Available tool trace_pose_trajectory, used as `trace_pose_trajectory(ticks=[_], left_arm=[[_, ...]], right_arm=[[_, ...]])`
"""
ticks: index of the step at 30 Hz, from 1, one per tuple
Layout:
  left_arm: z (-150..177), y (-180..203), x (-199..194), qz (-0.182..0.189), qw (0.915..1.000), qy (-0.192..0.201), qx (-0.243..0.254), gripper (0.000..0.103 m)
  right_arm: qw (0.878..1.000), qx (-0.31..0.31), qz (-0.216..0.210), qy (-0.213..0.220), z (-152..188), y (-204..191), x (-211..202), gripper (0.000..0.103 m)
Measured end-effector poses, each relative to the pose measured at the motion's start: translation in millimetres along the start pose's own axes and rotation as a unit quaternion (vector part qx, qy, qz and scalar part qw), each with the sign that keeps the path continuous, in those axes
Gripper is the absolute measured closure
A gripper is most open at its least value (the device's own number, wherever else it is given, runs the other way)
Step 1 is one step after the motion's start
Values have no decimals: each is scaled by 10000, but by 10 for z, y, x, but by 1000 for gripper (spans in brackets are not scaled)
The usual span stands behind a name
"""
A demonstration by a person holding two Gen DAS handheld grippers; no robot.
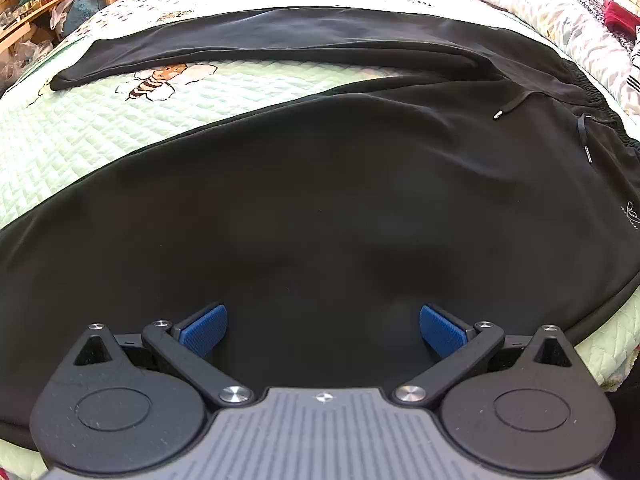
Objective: Fold clothes
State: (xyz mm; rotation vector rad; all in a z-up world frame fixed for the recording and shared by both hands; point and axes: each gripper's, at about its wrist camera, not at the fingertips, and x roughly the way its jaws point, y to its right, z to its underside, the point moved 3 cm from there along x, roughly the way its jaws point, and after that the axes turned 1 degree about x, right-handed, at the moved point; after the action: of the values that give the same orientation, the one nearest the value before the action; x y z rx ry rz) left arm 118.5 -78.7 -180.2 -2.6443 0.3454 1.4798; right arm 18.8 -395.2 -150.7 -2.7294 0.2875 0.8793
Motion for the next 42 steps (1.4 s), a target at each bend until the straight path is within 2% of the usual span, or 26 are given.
trace_pose_trajectory(ticks=[2,5,8,10,14,18,20,22,31,33,35,37,42], left_arm=[[7,6,-1,-17,10000,0,0,0],[18,14,-2,-43,10000,0,1,0],[23,14,-1,-42,10000,6,12,0],[25,11,1,-33,10000,11,23,0],[27,7,1,-16,10000,29,41,0],[39,-3,0,14,10000,60,33,0],[45,-9,-2,38,10000,67,33,0],[48,-11,-5,63,9999,72,47,0],[37,-40,-6,130,9999,64,34,0],[38,-40,-9,136,9999,67,18,0],[42,-36,-15,141,9999,72,1,0],[49,-39,-19,160,9998,96,-12,0],[74,-59,-43,236,9997,114,4,0]], right_arm=[[9980,-629,-97,-6,60,-248,10,45],[9937,-1092,-19,-235,140,-399,93,41],[9950,-657,401,-632,244,-89,302,42],[9981,-180,225,-541,253,69,192,47],[9974,-272,639,-196,146,-1,-16,47],[9983,-494,314,-61,130,-298,-63,46],[9970,-678,252,-281,196,-402,39,45],[9945,-657,468,-666,325,-387,184,45],[9977,-378,227,-506,403,-471,-61,44],[9980,-411,87,-477,433,-542,-90,42],[9965,-528,-40,-651,508,-633,-32,32],[9938,-572,-64,-950,598,-677,84,32],[9936,-625,-17,-939,646,-805,-6,32]])
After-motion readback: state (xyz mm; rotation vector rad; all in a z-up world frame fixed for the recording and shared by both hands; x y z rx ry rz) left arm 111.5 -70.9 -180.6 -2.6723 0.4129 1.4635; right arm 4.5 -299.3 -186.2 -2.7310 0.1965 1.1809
